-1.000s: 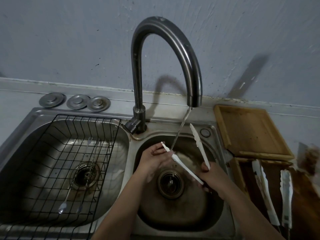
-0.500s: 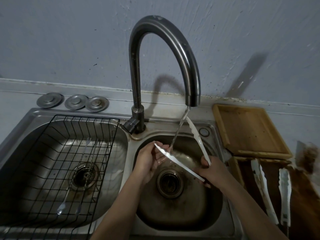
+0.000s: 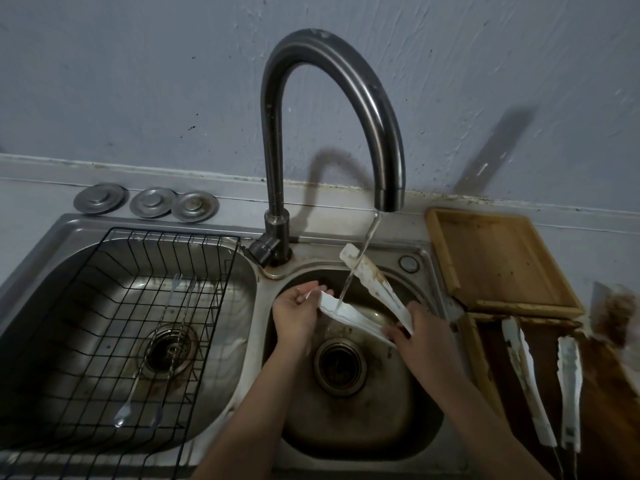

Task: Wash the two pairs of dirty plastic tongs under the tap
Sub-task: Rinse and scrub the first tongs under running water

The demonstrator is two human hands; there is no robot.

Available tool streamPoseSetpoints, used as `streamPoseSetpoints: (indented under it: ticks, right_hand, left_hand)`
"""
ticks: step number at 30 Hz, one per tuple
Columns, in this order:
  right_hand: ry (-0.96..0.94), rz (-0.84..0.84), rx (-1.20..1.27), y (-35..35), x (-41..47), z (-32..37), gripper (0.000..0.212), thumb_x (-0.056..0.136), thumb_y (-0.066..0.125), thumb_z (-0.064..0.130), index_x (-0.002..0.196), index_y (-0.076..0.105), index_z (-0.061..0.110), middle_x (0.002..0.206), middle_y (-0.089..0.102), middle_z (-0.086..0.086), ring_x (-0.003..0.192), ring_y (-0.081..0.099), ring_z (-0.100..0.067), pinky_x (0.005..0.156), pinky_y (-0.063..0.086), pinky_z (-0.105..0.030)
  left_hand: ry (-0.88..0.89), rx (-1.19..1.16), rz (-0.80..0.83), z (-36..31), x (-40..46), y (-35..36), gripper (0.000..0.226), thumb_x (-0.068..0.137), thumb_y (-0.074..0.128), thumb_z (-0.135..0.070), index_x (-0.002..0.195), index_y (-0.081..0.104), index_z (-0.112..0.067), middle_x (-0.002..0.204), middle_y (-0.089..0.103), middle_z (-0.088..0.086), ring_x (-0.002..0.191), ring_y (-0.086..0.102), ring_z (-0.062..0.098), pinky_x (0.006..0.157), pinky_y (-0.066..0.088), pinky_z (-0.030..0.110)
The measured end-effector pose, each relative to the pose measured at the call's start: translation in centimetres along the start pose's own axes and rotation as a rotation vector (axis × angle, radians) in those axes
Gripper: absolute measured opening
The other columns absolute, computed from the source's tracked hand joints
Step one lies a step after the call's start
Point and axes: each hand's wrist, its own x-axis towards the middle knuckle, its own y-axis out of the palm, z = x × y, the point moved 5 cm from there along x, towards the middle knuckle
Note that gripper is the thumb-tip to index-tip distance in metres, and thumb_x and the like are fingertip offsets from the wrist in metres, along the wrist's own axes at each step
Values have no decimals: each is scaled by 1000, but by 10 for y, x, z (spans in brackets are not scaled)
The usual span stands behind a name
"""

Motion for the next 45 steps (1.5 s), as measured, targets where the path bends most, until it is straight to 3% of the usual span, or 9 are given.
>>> streamPoseSetpoints:
  ticks: [5, 10, 16, 19, 23, 28, 34, 40, 45]
  right_hand:
    - [1, -31, 32, -2, -1, 0, 24, 79, 71, 27, 81, 48, 20, 72, 56, 8, 63, 52, 2, 53, 39, -11]
    - [0, -40, 70, -1, 3, 4, 23, 78, 72, 26, 85, 51, 18, 70, 55, 10, 63, 52, 3, 52, 35, -10]
    - [26, -92, 152, -14, 7, 0, 25, 75, 76, 21, 86, 59, 7, 73, 62, -3, 63, 55, -3, 52, 35, -12]
    - [9, -119, 176, -17, 6, 5, 23, 75, 76, 21, 81, 57, 9, 67, 57, 2, 62, 55, -4, 52, 36, -14]
    - [-7, -126, 175, -19, 4, 8, 23, 75, 76, 21, 84, 58, 10, 68, 58, 3, 61, 56, -2, 49, 39, -13]
    - [12, -111, 177, -16, 4, 7, 25, 73, 77, 22, 84, 59, 9, 68, 58, 4, 59, 56, -2, 49, 39, -12]
    - [64, -61, 250, -12, 5, 6, 27, 72, 78, 26, 78, 52, 19, 67, 60, 4, 55, 58, -3, 44, 42, -10]
    - [324, 244, 620, 4, 4, 5, 38, 80, 68, 39, 101, 46, 17, 65, 64, -4, 43, 55, -13, 40, 42, -26]
    - [342, 301, 599, 5, 6, 3, 40, 77, 70, 39, 101, 46, 18, 58, 57, -5, 40, 47, -12, 37, 35, -24]
  left_hand:
    - [-99, -94, 54, 4, 0, 13, 24, 97, 44, -6, 113, 58, 6, 104, 69, 17, 82, 69, 16, 74, 56, 28]
    - [-421, -653, 328, 3, -11, 26, 49, 101, 26, -35, 133, 50, -7, 133, 57, 12, 118, 56, 26, 110, 35, 41]
    - [-406, -593, 472, -7, -14, 31, 49, 100, 27, -37, 127, 54, -6, 109, 72, 14, 101, 69, 28, 91, 52, 46]
    - [-375, -639, 466, -14, -17, 36, 44, 99, 30, -37, 114, 59, -9, 109, 70, 11, 115, 59, 28, 102, 42, 46]
    - [-376, -612, 394, -17, -15, 43, 33, 97, 42, -32, 79, 60, -13, 73, 66, 3, 77, 65, 18, 95, 45, 39]
    - [-325, -510, 271, -10, -4, 53, 41, 96, 38, -26, 56, 37, -18, 38, 30, -6, 35, 32, 10, 59, 37, 26]
    - [-281, -578, 175, -11, 2, 58, 47, 91, 43, -45, 51, 37, -21, 38, 30, -6, 34, 27, 10, 48, 28, 24]
    - [56, -98, -66, -6, 4, 57, 35, 98, 32, -45, 94, 44, -11, 64, 42, 2, 52, 42, 12, 49, 39, 24]
    - [-143, -302, -140, -3, 0, 57, 42, 94, 40, -49, 78, 47, -11, 65, 46, 3, 54, 45, 14, 51, 39, 25]
